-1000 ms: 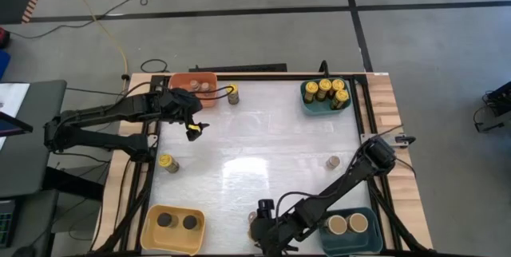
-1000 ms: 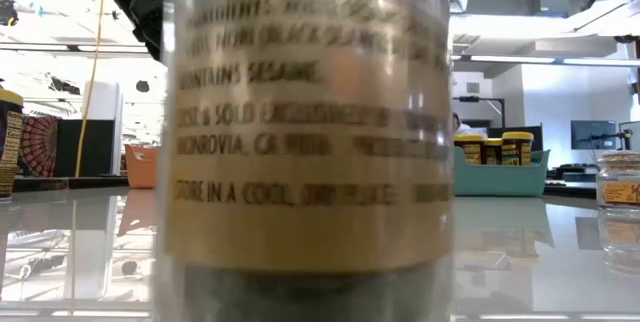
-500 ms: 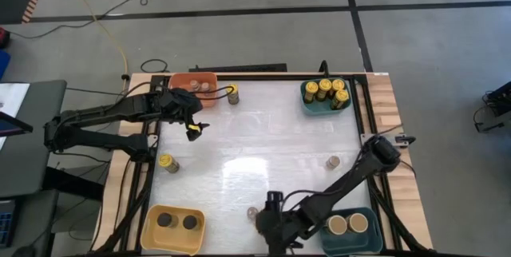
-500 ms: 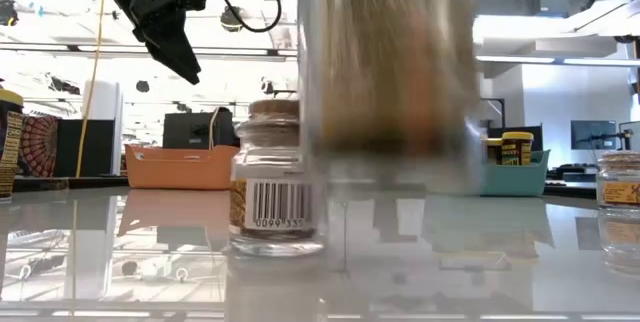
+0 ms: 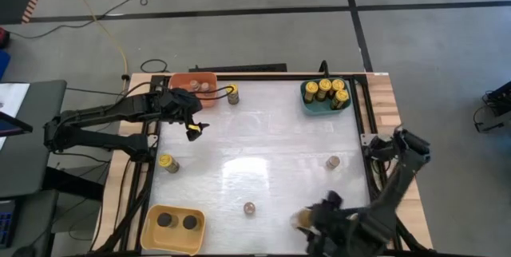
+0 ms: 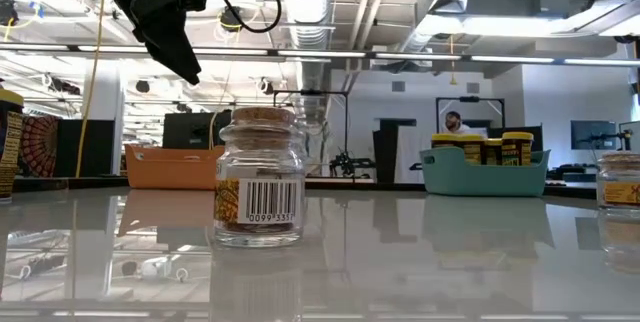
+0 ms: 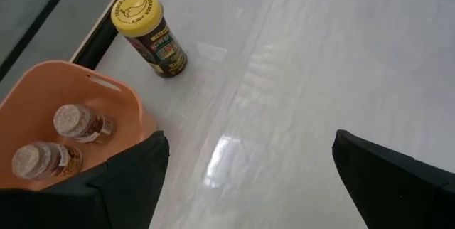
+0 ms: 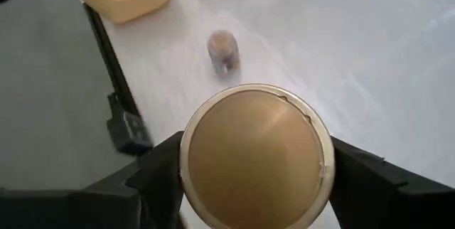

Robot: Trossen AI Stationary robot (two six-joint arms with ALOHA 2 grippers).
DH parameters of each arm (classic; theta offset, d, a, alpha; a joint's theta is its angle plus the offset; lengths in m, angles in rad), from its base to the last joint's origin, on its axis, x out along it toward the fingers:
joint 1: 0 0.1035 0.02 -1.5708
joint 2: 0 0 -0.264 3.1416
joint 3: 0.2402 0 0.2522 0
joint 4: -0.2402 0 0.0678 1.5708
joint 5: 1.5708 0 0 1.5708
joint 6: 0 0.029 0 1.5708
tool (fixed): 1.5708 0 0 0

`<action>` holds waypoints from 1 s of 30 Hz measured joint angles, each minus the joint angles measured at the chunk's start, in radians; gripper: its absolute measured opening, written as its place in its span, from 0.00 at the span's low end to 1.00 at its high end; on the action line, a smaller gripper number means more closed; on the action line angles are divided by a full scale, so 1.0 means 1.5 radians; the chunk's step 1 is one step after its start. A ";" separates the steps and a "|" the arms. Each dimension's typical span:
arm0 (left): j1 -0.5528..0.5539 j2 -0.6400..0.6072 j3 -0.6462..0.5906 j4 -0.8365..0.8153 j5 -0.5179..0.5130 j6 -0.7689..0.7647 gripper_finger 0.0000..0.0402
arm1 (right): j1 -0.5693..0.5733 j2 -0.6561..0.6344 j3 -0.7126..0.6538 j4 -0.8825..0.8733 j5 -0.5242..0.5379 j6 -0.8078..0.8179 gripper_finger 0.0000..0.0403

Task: Sort spices by type
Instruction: Put the gold seasoning bottle into the bottom teal dark blue bin

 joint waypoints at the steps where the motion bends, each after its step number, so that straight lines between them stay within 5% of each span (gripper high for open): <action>1: 0.000 0.000 0.000 0.000 0.000 0.000 0.94 | 0.015 0.004 0.000 -0.008 0.000 0.035 0.75; 11: 0.000 0.000 0.000 0.000 0.000 0.003 0.94 | 0.138 0.019 0.000 -0.053 -0.004 0.247 0.75; 30: 0.000 0.000 0.000 -0.001 0.000 -0.001 0.94 | 0.231 0.019 0.000 -0.178 -0.107 0.235 0.75</action>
